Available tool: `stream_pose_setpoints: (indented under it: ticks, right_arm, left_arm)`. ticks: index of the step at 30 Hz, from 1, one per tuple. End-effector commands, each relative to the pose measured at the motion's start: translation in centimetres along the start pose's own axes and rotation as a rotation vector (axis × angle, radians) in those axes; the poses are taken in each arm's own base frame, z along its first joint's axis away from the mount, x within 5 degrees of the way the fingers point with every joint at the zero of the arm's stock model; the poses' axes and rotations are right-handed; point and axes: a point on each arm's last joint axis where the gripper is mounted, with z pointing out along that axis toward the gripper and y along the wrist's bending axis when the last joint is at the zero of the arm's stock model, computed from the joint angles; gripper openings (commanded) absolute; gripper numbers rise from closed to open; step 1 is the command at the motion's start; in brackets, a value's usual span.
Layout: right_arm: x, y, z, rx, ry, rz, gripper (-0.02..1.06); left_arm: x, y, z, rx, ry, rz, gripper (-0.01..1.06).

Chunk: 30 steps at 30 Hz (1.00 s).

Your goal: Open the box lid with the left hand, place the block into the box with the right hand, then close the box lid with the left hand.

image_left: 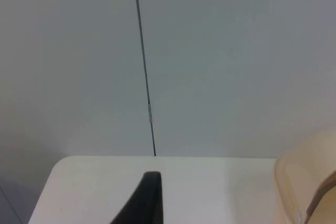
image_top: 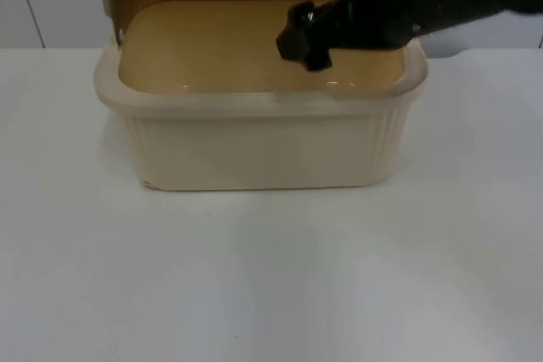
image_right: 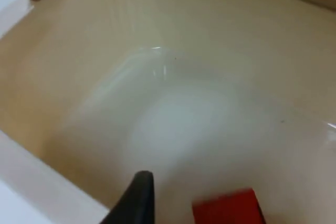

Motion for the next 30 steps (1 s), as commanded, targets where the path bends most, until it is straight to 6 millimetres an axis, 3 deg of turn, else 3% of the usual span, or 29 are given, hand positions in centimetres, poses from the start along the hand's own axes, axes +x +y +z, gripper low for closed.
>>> stream_pose_setpoints:
  ticks: [1,5,6,7,10,11,15,16,21,22,23,26,27,30]
  right_arm:
    - [-1.4,0.3,-2.0,0.006,0.009,-0.021,1.04]
    - [-3.3,0.9,-6.7,0.011,0.008,-0.021,1.04]
    - [-3.3,0.9,-6.7,0.011,0.008,-0.021,1.04]
    - [-3.8,1.2,-8.4,0.004,-0.021,-0.02,1.04]
    - [-4.0,1.6,-12.3,-0.015,-0.055,0.014,1.04]
    - [-4.0,1.6,-12.3,-0.015,-0.055,0.014,1.04]
    - [-4.1,0.8,-17.6,0.005,-0.088,0.05,1.04]
    - [-4.1,0.8,-17.6,0.005,-0.088,0.05,1.04]
    - [-5.0,-3.3,-23.7,0.145,-0.188,0.124,1.04]
    - [-5.0,-3.3,-23.7,0.145,-0.188,0.124,1.04]
    - [-5.0,-4.2,-25.0,0.182,-0.206,0.142,1.04]
    - [-4.5,-6.9,-28.9,0.32,-0.24,0.197,1.04]
    - [-4.5,-6.9,-28.9,0.32,-0.24,0.197,1.04]
    - [-3.5,-8.5,-33.2,0.463,-0.262,0.222,1.04]
  left_arm:
    - [-0.1,-0.1,-0.1,0.006,-0.01,-0.006,1.05]
    - [-0.1,-0.1,-0.1,0.006,-0.01,-0.006,1.05]
    - [-0.1,-0.1,-0.1,0.006,-0.01,-0.006,1.05]
    - [-0.1,-0.1,-0.1,0.006,-0.01,-0.006,1.05]
    - [-0.1,-0.1,-0.1,0.006,-0.01,-0.006,1.05]
    - [-0.1,-0.1,-0.1,0.006,-0.01,-0.006,1.05]
    - [0.0,-0.1,-0.1,0.006,-0.007,-0.006,1.05]
    - [0.0,-0.1,-0.1,0.006,-0.007,-0.006,1.05]
    - [0.0,-0.1,-0.1,0.006,-0.007,-0.006,1.05]
    - [0.0,-0.1,-0.1,0.006,-0.007,-0.006,1.05]
    - [0.0,-0.1,-0.1,0.006,-0.007,-0.006,1.05]
    - [0.0,-0.1,-0.1,0.006,-0.007,-0.006,1.05]
    - [0.0,-0.1,-0.1,0.006,-0.007,-0.006,1.05]
    - [-0.1,-0.1,-0.1,0.006,-0.009,-0.006,1.05]
